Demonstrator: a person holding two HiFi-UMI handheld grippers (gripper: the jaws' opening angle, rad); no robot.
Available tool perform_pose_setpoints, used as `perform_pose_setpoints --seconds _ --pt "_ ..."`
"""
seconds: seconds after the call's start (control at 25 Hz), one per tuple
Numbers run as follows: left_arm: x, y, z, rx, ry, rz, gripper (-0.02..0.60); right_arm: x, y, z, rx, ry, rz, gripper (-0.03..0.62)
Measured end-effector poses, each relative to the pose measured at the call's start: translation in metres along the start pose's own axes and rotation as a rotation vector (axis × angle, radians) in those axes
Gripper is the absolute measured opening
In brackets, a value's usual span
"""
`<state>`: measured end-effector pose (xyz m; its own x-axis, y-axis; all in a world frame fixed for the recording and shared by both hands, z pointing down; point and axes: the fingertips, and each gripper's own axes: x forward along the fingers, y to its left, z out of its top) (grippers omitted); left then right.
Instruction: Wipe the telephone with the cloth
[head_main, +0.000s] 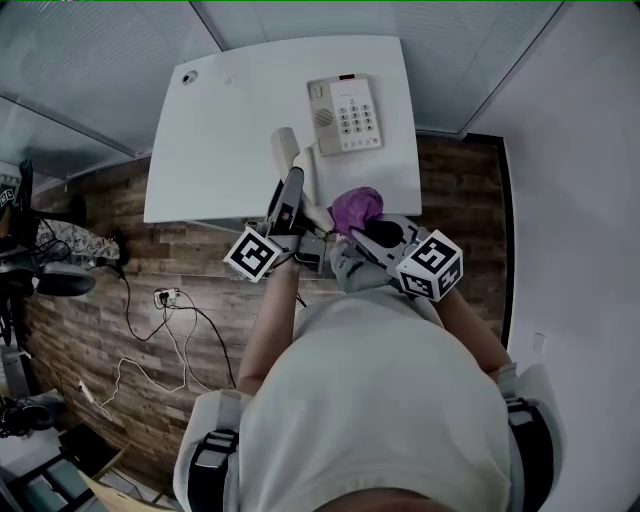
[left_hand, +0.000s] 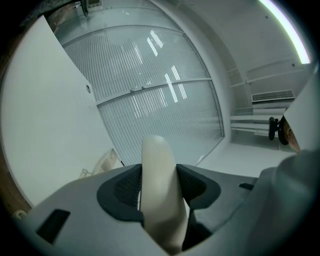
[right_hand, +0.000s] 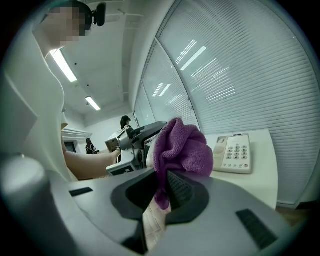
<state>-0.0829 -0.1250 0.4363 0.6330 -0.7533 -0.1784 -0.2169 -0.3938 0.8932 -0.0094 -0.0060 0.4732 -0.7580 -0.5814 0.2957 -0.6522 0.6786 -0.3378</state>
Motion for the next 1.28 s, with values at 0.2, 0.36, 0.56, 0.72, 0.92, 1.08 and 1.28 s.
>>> perform_pose_setpoints --seconds 0.2,0.36,0.56,0.72,0.92,1.08,1.28 --pt "0.009 0.006 0.001 0.004 0.016 0.013 0.227 -0.002 -0.019 0.008 0.009 -0.021 -0.059 0.046" --pt "0.016 0.021 -0.004 0.055 0.07 0.077 0.227 -0.004 -0.038 0.016 0.013 -0.043 -0.11 0.046" --pt "0.033 0.034 -0.006 0.16 0.138 0.126 0.227 -0.003 -0.058 0.029 0.012 -0.069 -0.154 0.046" --pt "0.048 0.044 -0.008 0.184 0.165 0.159 0.227 -0.001 -0.071 0.036 0.021 -0.084 -0.178 0.046" --pt "0.075 0.058 -0.007 0.226 0.21 0.189 0.227 0.008 -0.091 0.046 0.039 -0.089 -0.199 0.046" --pt "0.094 0.075 -0.009 0.273 0.257 0.234 0.227 0.014 -0.106 0.053 0.051 -0.101 -0.213 0.046" --pt "0.12 0.1 -0.011 0.318 0.309 0.293 0.227 0.025 -0.124 0.06 0.064 -0.101 -0.224 0.046"
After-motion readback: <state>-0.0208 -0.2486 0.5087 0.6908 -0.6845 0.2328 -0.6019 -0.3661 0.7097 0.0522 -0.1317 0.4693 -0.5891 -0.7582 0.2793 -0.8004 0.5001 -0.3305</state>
